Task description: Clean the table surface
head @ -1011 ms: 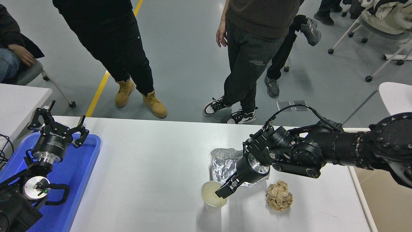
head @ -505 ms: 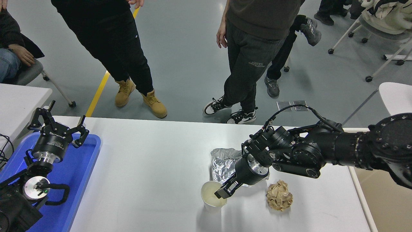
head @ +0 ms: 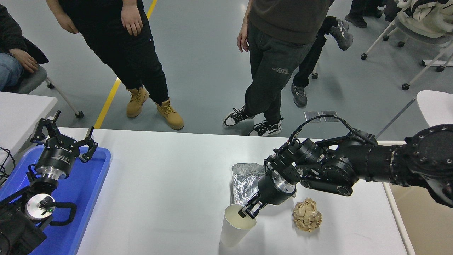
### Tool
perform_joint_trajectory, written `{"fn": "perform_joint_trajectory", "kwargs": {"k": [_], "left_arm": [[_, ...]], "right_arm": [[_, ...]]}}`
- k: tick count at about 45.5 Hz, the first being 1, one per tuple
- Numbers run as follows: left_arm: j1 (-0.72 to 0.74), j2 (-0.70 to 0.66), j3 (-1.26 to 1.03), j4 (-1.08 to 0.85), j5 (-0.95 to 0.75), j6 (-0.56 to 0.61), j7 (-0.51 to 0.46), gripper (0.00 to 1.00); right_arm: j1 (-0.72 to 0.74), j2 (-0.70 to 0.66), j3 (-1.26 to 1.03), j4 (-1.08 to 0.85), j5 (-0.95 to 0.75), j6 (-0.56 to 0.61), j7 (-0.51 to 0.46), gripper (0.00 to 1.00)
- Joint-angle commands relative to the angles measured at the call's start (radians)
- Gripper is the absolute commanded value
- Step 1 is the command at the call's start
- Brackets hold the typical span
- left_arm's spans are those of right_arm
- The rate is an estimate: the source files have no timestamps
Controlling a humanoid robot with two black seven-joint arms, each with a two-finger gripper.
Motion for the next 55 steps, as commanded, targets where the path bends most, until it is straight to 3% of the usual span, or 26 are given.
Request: {"fn": "perform_joint_trajectory", "kwargs": {"k": [1, 15, 22, 43, 55], "left_arm": [[0.0, 0.0, 0.001, 0.0, 0.0, 0.0, 0.0, 1.0], [0.0, 0.0, 0.0, 0.0, 0.0, 0.0, 0.0, 1.0], [0.0, 0.0, 0.001, 0.0, 0.0, 0.0, 0.0, 1.0], [0.0, 0.0, 0.001, 0.0, 0.0, 0.0, 0.0, 1.0], [0.0, 0.0, 0.001, 0.0, 0.0, 0.0, 0.0, 1.0]], "right_arm": [[0.011, -0.008, 0.015, 0.0, -0.002, 0.0, 0.01, 0.0], [0.146, -0.132, 0.039, 0.023, 0.008, 0.018, 0.097, 0.0], [0.231, -0.266, 0.134, 0.11, 0.018, 0.113, 0.158, 0.0], [0.225, -0.479, 0.473, 0.184, 0.018, 0.359, 0.158, 0.0], [0.202, -0.507, 0.529, 0.163, 0.021, 0.377, 0.158, 0.0]]}}
